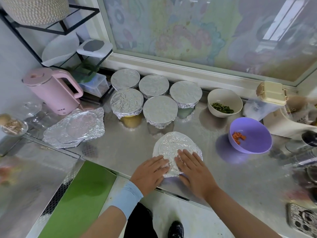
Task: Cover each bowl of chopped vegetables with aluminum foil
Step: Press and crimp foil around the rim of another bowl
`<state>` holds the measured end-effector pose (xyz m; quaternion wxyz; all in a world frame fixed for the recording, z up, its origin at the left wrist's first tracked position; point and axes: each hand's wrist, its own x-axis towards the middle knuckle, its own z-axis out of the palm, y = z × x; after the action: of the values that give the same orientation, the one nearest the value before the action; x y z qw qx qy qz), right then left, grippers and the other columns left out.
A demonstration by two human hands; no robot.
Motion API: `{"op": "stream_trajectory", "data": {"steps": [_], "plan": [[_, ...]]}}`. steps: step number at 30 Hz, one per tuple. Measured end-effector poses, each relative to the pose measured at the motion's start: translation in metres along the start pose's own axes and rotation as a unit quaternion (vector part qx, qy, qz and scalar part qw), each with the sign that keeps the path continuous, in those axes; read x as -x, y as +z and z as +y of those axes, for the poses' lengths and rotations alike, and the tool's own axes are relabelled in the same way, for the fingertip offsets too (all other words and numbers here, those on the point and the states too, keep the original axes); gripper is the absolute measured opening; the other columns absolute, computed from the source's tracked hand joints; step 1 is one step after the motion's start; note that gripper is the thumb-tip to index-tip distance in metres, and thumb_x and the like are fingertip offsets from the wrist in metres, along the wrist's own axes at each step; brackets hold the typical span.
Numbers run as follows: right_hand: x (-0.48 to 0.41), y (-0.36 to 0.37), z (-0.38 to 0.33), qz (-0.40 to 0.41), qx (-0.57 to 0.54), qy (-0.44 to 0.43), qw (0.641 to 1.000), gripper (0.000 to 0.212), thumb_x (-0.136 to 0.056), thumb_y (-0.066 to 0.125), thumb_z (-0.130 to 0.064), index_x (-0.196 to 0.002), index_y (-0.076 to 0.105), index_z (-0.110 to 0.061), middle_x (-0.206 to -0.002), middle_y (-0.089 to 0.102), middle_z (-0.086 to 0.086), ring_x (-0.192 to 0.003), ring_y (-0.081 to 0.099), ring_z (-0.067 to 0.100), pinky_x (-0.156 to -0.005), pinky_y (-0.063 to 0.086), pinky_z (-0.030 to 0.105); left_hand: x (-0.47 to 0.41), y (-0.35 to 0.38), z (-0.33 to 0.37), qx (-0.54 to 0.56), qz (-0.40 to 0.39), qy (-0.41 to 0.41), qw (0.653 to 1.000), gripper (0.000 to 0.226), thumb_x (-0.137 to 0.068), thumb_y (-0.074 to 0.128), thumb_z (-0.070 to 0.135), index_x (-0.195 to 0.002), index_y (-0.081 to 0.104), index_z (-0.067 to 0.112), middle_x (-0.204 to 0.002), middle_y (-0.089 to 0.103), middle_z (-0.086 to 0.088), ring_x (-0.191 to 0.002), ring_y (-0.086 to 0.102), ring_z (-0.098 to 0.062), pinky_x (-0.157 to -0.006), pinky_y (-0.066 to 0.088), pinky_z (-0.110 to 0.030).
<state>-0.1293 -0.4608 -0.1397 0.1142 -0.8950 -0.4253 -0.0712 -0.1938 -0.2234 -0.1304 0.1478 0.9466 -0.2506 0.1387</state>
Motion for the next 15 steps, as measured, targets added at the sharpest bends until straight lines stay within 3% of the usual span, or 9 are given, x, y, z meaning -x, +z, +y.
{"op": "stream_trajectory", "data": {"steps": [4, 10, 15], "plan": [[0.006, 0.007, -0.002, 0.011, 0.022, -0.036, 0.999, 0.048, -0.105, 0.024, -0.038, -0.132, 0.060, -0.020, -0.150, 0.044, 0.006, -0.139, 0.040, 0.029, -0.111, 0.028, 0.049, 0.006, 0.008, 0.000, 0.004, 0.034, 0.005, 0.999, 0.024, -0.089, 0.053, 0.016, -0.100, 0.075, 0.013, -0.122, 0.067, -0.003, -0.119, 0.061, -0.027, -0.097, 0.052, -0.037], [0.004, 0.009, -0.003, -0.011, 0.013, -0.037, 0.999, 0.040, -0.095, 0.043, -0.031, -0.129, 0.060, -0.020, -0.146, 0.049, 0.004, -0.137, 0.043, 0.029, -0.114, 0.024, 0.048, 0.004, 0.011, 0.003, 0.002, 0.059, -0.005, 0.998, 0.019, -0.086, 0.055, 0.012, -0.092, 0.073, 0.017, -0.109, 0.070, 0.003, -0.112, 0.057, -0.021, -0.091, 0.051, -0.034], [0.004, -0.017, -0.001, 0.036, -0.146, 0.025, 0.988, 0.053, -0.087, 0.063, -0.033, -0.136, 0.056, -0.017, -0.157, 0.032, 0.004, -0.147, 0.025, 0.025, -0.119, 0.022, 0.039, 0.005, -0.001, 0.003, -0.011, 0.050, 0.012, 0.999, 0.014, -0.084, 0.061, 0.015, -0.093, 0.070, 0.021, -0.102, 0.069, 0.004, -0.102, 0.056, -0.020, -0.086, 0.048, -0.029]]}}
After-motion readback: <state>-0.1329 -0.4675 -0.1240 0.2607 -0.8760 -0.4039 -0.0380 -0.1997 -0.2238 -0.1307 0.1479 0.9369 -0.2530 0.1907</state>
